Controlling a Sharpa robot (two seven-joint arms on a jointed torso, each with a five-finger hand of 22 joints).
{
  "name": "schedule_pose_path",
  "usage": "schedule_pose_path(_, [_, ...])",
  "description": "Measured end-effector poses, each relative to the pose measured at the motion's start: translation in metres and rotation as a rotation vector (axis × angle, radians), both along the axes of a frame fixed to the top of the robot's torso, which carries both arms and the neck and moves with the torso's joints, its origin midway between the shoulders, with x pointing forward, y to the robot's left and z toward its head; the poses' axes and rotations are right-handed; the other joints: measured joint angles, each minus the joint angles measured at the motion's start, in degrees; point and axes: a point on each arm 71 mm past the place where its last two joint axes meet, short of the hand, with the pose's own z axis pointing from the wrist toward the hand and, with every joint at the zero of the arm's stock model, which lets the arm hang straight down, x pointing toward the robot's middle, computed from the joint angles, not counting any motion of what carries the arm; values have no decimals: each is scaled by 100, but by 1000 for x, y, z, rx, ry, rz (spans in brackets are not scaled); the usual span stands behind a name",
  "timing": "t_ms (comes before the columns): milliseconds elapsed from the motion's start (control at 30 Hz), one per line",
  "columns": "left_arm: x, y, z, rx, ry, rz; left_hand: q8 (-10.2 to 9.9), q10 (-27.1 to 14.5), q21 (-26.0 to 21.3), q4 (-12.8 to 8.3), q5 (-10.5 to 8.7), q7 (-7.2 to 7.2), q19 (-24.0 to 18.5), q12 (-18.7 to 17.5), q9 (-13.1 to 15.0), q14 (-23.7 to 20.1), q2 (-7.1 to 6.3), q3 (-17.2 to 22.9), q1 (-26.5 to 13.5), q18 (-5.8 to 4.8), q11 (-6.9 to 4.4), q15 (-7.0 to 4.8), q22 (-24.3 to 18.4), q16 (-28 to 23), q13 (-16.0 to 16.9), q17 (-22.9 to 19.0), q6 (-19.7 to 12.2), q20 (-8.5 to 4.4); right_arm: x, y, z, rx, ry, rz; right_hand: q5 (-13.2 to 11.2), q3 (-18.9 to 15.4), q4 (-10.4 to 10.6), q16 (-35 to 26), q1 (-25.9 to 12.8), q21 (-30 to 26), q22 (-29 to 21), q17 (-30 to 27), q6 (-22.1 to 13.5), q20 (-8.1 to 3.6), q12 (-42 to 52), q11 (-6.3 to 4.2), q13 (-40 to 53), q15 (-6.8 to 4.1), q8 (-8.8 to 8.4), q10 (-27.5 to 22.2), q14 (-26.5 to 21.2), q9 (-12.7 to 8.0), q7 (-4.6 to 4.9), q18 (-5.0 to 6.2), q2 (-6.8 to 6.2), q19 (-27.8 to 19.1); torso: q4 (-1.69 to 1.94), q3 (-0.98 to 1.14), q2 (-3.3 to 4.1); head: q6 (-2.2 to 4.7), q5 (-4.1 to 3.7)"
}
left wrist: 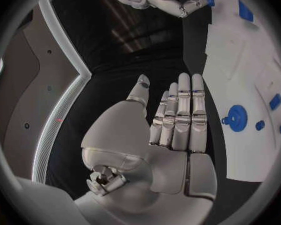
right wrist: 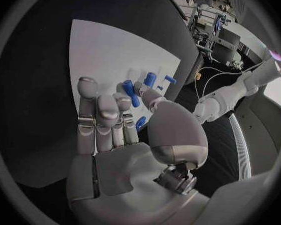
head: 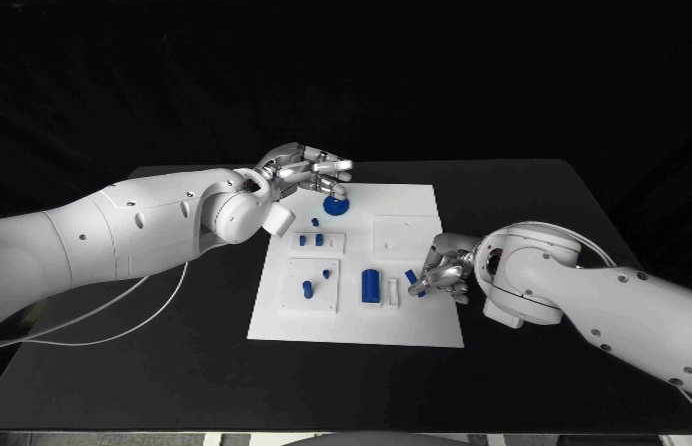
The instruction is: Assemble the parts on the task board
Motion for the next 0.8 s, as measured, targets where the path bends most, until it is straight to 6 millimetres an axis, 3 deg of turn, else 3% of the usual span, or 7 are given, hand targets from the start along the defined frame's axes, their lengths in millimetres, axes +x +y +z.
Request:
schedule_pose_path(300, [0,-3,0,-1,0,-8,0,0,0,0,0,0,0,0,0,0,0,0,0,0,0,0,0,0,0,0,0,0,-1,20,-15,-21,21,36,-62,9,9,44,-52,0,0,19,17,12,0,-18,13,19,23,43,20,-2,-17,-2,52,13,-4,17,6,15,8])
schedule_pose_path(800, [0,-5,0,2,2,-18,0,-13,0,81,0,0,0,0,0,0,31,-18,-80,0,13,0,-13,0,5,1,0,0,11,32,-21,-26,29,31,73,13,14,44,-55,-2,-1,15,45,21,0,-21,3,21,63,83,23,-76,-44,-6,55,22,-1,7,5,19,9])
